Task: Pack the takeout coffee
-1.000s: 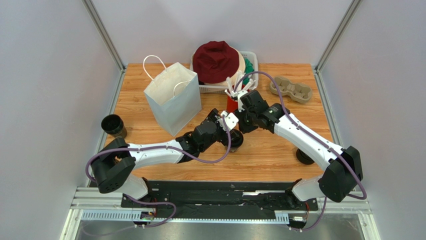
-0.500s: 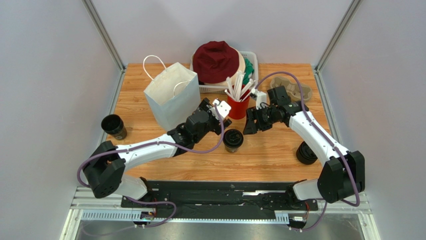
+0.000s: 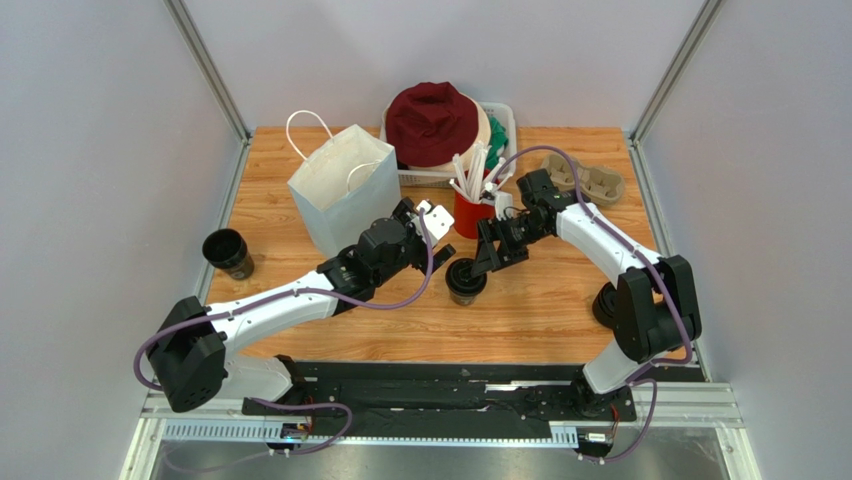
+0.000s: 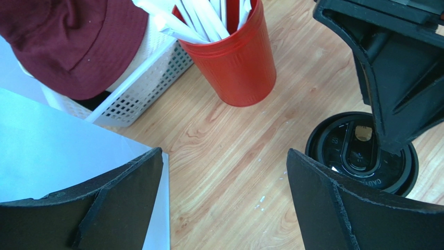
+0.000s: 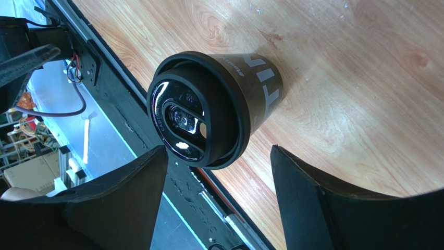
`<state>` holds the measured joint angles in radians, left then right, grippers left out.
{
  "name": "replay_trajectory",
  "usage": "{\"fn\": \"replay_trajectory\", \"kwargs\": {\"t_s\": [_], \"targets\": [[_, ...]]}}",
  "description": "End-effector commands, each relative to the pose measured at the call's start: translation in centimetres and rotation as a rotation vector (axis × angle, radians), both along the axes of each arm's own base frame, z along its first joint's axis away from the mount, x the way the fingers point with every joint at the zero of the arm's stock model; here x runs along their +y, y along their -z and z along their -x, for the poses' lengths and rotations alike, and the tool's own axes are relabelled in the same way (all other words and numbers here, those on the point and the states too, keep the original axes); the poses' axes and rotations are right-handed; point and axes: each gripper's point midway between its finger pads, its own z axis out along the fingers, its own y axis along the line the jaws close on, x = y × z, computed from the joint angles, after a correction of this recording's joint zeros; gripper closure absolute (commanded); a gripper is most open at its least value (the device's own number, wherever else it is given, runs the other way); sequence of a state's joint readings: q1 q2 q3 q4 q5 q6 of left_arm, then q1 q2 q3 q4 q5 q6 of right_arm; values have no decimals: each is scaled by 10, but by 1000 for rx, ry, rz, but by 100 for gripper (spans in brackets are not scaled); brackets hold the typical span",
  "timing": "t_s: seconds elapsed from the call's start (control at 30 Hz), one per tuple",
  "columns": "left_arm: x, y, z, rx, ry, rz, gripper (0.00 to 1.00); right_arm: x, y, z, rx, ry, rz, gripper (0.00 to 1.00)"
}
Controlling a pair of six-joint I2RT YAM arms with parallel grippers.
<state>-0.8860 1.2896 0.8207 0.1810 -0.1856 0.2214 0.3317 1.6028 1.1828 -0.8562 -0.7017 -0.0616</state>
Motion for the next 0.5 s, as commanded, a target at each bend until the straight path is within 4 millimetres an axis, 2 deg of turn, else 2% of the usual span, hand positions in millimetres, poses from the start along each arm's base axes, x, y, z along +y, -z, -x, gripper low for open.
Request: {"fn": "replay_trajectory", "kwargs": {"t_s": [0.0,0.27,0.47], "targets": [[-9,0,7,21,51,33,3,2,-12,-8,-76,3,-34,24],[-18,24,15,85,95,24,3,4,-3,-13,-89,45,-45,25],[-18,32,20,107,117,15,3,8,-5,-15,-74,69,-69,29]]}}
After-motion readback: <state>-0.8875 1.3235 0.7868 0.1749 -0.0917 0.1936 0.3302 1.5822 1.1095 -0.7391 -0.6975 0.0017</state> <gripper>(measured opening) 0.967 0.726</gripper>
